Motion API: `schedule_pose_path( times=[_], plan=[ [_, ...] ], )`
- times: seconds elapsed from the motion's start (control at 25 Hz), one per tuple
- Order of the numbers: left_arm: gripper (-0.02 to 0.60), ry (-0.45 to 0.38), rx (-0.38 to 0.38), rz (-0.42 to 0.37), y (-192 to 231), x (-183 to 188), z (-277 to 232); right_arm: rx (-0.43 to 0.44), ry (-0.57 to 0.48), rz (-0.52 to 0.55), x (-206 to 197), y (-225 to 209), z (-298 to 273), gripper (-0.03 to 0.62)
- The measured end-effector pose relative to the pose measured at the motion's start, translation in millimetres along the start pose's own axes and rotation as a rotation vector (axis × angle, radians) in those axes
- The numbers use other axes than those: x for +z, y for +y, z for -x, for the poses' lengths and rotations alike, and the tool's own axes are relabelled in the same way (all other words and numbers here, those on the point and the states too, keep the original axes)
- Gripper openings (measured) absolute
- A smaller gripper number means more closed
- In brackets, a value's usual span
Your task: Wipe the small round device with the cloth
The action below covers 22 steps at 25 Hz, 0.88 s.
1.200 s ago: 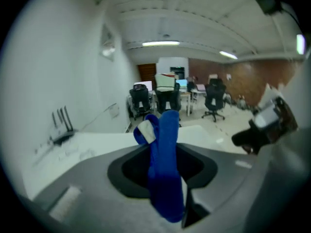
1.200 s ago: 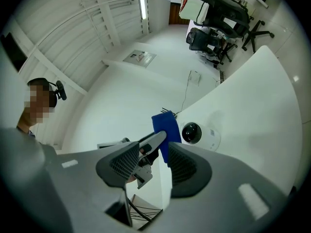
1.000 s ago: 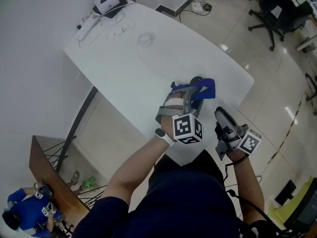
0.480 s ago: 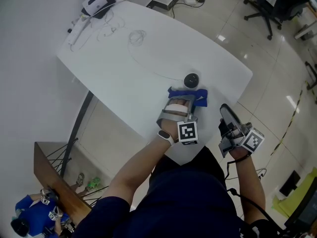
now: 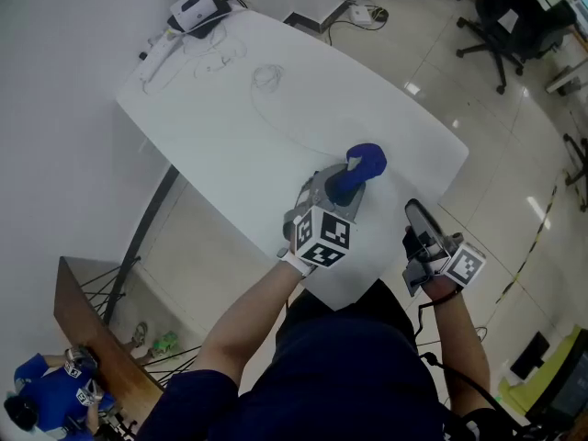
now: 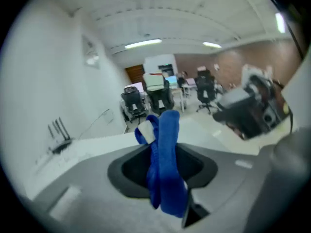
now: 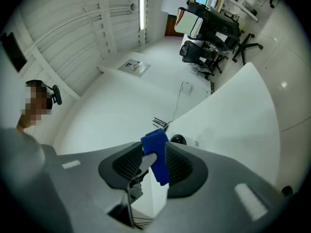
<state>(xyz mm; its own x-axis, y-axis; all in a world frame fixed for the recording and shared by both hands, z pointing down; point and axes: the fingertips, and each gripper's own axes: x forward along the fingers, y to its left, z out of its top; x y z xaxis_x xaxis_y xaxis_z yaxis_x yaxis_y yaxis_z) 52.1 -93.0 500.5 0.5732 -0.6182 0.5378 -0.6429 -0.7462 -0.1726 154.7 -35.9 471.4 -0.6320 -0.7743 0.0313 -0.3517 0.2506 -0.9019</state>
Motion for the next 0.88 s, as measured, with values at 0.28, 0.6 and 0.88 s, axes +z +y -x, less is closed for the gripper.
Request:
schedule_pose_path(
  times=[0.28, 0.6, 0.88],
  plan=[
    [0.15, -0.095, -0.057, 0.955, 65, -43, 4, 0.005, 0.003, -0.015, -6, 2, 2, 0.143],
    [0.15, -0.067, -0.018, 1.238, 61, -93, -29, -0.03, -0.026, -0.051, -6, -17, 4, 0.136],
    [0.15, -0.089, 0.006, 1.337, 65, -87, -27, -0.044, -0.025, -0.052, 1, -24, -1, 0.135]
  ],
)
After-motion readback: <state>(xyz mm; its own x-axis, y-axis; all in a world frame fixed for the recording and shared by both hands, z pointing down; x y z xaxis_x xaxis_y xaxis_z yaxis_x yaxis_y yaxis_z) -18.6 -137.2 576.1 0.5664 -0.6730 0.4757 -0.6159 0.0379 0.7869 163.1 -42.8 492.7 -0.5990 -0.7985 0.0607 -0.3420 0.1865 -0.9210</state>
